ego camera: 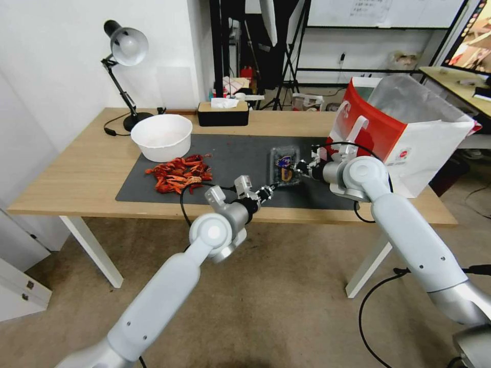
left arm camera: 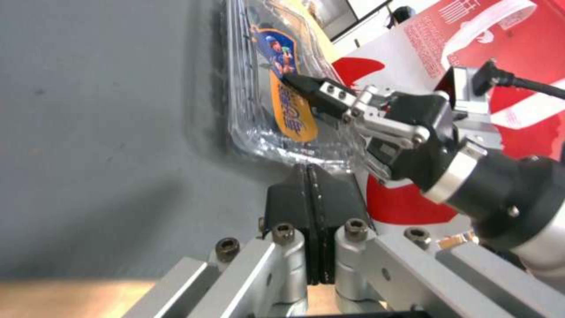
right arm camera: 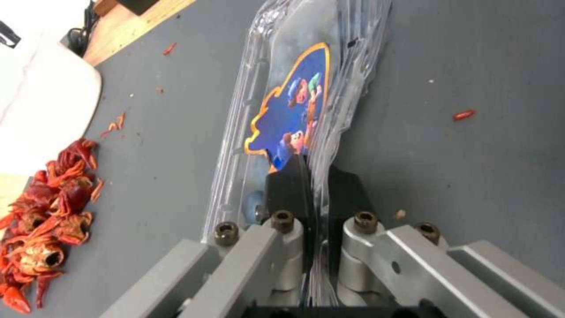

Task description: Close the takeout container lid, then place the container into the takeout bag.

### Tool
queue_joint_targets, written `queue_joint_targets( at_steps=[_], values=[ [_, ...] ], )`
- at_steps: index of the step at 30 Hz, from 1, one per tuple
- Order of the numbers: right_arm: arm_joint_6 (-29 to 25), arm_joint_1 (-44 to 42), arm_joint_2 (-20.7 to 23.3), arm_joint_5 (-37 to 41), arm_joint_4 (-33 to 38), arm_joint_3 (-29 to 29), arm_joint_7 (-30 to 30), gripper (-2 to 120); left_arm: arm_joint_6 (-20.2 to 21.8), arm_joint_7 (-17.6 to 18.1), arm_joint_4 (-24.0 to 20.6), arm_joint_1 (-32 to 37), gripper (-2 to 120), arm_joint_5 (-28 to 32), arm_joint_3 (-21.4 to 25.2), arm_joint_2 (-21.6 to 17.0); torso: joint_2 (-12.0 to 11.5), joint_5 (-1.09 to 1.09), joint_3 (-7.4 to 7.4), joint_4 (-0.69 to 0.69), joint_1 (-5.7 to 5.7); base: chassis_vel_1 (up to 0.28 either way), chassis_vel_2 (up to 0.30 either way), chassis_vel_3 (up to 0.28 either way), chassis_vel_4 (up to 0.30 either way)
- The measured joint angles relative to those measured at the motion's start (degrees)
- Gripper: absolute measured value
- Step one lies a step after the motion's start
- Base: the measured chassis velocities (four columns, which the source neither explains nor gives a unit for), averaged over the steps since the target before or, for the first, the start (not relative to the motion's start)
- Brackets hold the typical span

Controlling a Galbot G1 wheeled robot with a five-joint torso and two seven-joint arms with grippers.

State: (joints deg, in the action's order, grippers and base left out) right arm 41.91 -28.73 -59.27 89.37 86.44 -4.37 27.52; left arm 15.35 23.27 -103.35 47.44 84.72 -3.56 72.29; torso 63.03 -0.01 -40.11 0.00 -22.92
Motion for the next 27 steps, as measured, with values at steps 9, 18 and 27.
queue_joint_targets(
  at_steps=[9, 18, 27],
  values=[
    [-0.2, -0.2, -0.2, 0.0, 0.4, -0.5, -0.6, 0, -0.6, -1.9, -5.1, 5.3, 0, -7.1, 1.6, -2.2, 0.0, 0.0, 0.0, 0.0, 0.0, 0.0, 0.0, 0.0, 0.0],
    [-1.0, -0.2, -0.4, 0.0, 1.6, -1.1, -1.7, 0, -4.2, -5.9, -10.8, 13.3, 23, -20.3, 4.4, -5.6, 0.0, 0.0, 0.0, 0.0, 0.0, 0.0, 0.0, 0.0, 0.0],
    [-1.9, -0.1, -0.2, 0.1, 4.0, -1.9, -2.8, 0, -10.3, -8.4, -14.4, 24.0, 60, -38.1, 9.4, -8.3, 0.0, 0.0, 0.0, 0.0, 0.0, 0.0, 0.0, 0.0, 0.0]
  ],
)
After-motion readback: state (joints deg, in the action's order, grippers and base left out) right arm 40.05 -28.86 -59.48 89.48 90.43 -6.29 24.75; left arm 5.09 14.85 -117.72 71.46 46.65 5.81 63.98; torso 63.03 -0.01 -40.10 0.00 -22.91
